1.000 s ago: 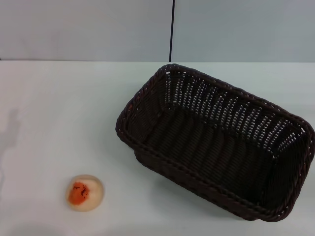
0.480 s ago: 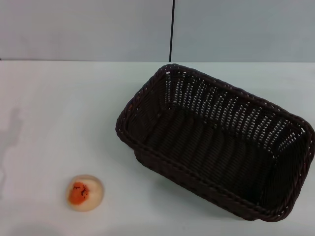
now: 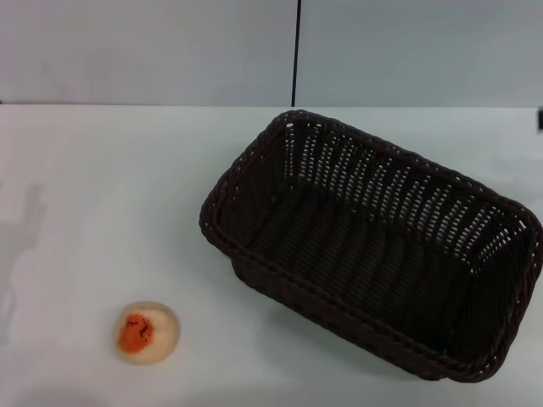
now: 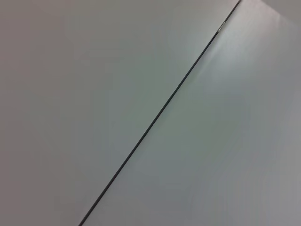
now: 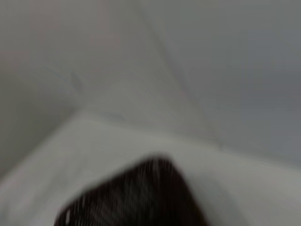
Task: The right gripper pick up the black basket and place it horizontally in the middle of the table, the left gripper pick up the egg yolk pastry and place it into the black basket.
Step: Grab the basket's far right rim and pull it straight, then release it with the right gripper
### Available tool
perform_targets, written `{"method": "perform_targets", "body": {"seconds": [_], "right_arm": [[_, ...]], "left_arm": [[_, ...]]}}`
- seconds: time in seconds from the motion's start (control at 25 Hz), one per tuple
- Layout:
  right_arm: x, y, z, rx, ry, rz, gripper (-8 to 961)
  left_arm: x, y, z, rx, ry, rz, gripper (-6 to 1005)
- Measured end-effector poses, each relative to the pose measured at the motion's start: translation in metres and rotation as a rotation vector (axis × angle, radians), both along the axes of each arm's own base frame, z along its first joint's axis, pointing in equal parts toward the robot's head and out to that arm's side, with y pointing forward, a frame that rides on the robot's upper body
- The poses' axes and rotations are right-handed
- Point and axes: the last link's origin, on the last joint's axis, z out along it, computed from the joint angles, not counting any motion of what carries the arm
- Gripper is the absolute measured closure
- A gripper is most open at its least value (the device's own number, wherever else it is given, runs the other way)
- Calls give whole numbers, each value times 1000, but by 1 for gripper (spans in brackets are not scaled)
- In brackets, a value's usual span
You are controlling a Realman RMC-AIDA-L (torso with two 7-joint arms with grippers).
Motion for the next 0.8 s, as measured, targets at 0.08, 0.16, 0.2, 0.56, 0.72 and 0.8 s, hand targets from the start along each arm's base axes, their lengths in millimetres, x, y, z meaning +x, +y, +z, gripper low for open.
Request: {"method": "perform_targets", "body": {"seconds": [0.08,0.16,0.2,0.56,0.72,0.8], "right_arm": [[-10,6,-7,-81,-80,11,248],[-18,13,-14,-136,-152,22,249],[-22,16,-17,-152,-178,29,249],[-38,28,-44,-251,-361,44,252],[-36,29,-48,-242,-427,20,254],[-36,29,-50,-239,-451,17,254]], "left_arm": [[0,0,-1,-8,-1,2,259],[0,0,-3,-17,-2,1,259],[0,0,-3,-19,-1,1,259],[-3,-5,-4,-25,-1,13,259],[-3,-7,-4,-24,-3,14,259],[-2,-7,-5,-24,-11,16,259]]}}
